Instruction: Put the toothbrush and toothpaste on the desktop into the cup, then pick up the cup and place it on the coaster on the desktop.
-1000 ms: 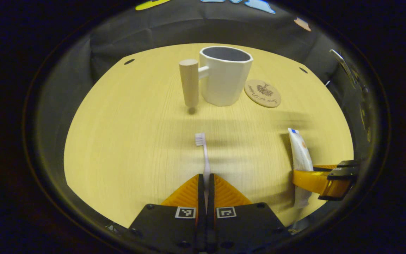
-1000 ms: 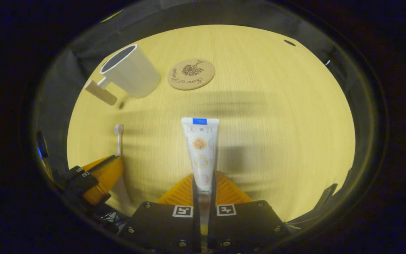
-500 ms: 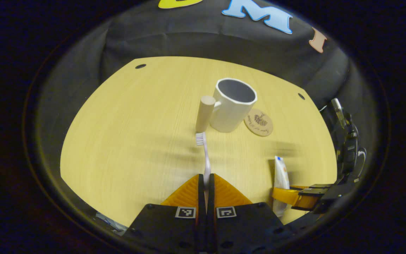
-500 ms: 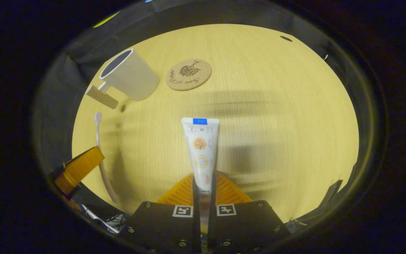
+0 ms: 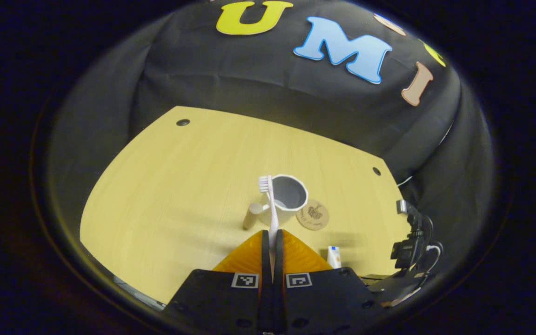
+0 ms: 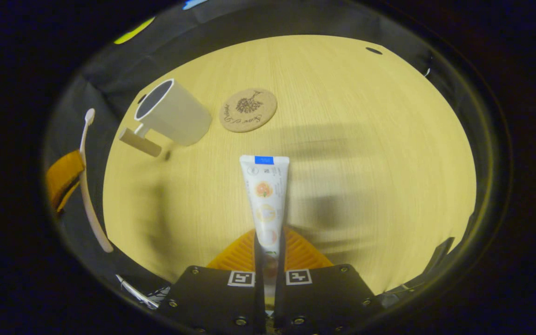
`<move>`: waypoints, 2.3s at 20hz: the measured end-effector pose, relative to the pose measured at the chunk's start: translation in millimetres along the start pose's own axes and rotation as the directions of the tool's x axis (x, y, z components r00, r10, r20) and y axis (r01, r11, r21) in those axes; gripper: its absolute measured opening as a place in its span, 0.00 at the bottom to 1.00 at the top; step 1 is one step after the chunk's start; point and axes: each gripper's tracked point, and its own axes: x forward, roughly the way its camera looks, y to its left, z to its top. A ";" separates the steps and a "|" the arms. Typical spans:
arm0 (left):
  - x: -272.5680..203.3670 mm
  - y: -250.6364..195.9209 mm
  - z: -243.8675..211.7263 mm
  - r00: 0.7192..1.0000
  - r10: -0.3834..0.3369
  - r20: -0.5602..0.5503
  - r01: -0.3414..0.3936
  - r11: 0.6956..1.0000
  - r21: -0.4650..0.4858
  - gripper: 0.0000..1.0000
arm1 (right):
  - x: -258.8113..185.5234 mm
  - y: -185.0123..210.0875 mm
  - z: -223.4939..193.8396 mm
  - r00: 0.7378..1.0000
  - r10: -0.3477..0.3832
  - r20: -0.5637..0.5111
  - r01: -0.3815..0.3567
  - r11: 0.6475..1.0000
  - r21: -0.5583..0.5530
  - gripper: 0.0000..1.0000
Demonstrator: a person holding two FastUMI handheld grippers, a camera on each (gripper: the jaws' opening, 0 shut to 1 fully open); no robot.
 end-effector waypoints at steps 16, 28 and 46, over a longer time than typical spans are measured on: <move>102.1 -14.9 94.8 0.987 -0.108 0.115 0.096 0.990 0.103 0.13 | -15.0 -24.8 20.2 0.999 0.013 0.047 -0.018 0.994 0.109 0.10; 154.5 -6.5 85.8 0.976 -0.068 0.206 0.007 0.959 0.283 0.07 | -31.9 -43.1 25.6 0.998 -0.003 0.062 -0.007 0.989 0.150 0.10; 129.2 11.8 32.5 0.986 -0.032 0.163 -0.017 0.955 0.296 0.46 | -60.8 -19.8 62.4 0.986 0.047 0.158 -0.067 0.990 0.127 0.10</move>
